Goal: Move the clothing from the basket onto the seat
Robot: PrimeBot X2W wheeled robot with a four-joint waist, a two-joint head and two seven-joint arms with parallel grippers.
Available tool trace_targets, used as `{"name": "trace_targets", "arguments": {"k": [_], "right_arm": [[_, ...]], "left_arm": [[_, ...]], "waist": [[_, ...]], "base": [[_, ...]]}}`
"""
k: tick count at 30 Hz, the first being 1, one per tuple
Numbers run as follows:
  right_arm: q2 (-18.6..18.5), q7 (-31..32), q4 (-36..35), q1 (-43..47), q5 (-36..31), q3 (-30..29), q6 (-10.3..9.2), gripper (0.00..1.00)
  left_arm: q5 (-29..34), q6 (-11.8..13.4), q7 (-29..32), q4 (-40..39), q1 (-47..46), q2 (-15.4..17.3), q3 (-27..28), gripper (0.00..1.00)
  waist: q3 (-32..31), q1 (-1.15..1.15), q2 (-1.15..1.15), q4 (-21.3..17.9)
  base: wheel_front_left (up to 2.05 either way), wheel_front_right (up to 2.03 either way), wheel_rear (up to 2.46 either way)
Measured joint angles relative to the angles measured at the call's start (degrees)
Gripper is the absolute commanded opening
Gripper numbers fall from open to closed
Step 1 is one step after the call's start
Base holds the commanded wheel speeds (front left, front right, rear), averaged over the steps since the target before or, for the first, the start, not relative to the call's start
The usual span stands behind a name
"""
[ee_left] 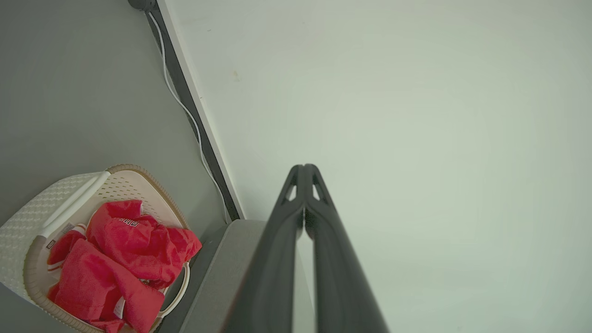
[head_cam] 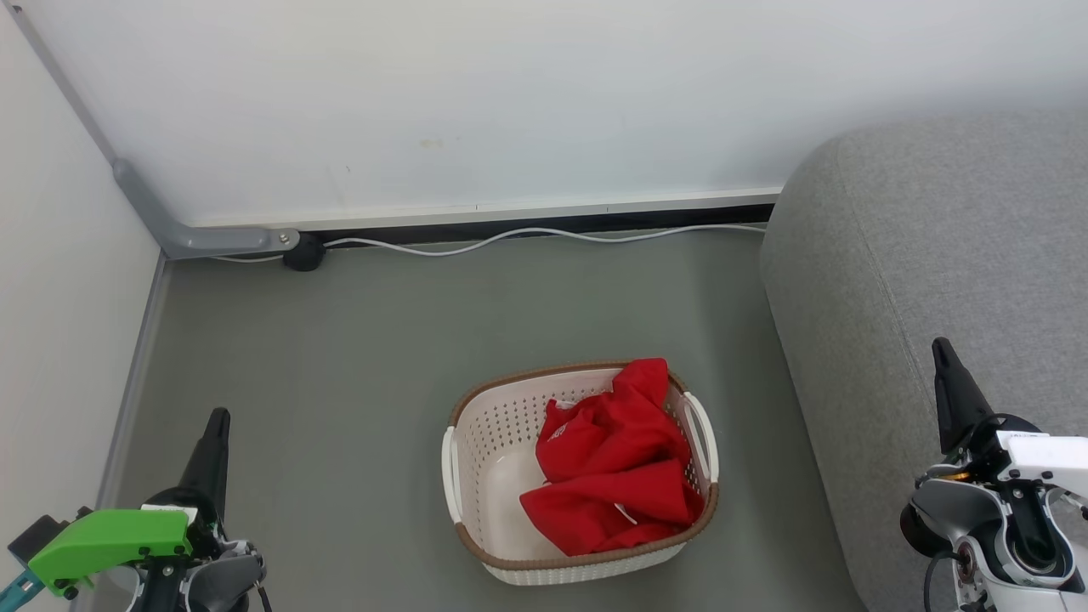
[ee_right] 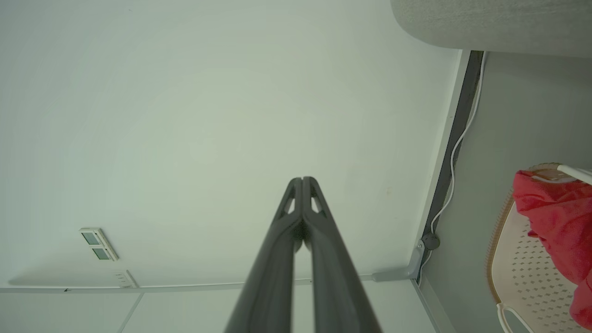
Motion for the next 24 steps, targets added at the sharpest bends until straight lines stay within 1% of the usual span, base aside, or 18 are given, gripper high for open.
{"name": "trace_targets", "arguments": {"k": [15,16,18,20,24], "right_arm": [[0.0,0.0,0.0,0.0,0.0,0.0,0.0,0.0],[0.0,0.0,0.0,0.0,0.0,0.0,0.0,1.0],[0.4,0.0,1.1,0.7,0.1,0.0,-0.05,1.0],[1.4,0.0,3.1,2.8,0.1,0.2,-0.08,1.0],[1.7,-0.3,3.4,3.7,0.1,0.6,-0.08,1.0]], "left_arm": [[0.0,0.0,0.0,0.0,0.0,0.0,0.0,0.0],[0.0,0.0,0.0,0.0,0.0,0.0,0.0,1.0],[0.0,0.0,0.0,1.2,0.5,-0.3,-0.1,1.0],[0.0,0.0,0.0,3.1,2.2,-1.3,-0.4,1.0],[0.1,0.0,-0.5,3.3,3.1,-1.5,-0.8,1.0]], "waist": [[0.0,0.0,0.0,0.0],[0.0,0.0,0.0,0.0],[0.0,0.0,0.0,0.0],[0.0,0.0,0.0,0.0],[0.0,0.0,0.0,0.0]], "base": [[0.0,0.0,0.0],[0.0,0.0,0.0],[0.0,0.0,0.0],[0.0,0.0,0.0],[0.0,0.0,0.0]]}}
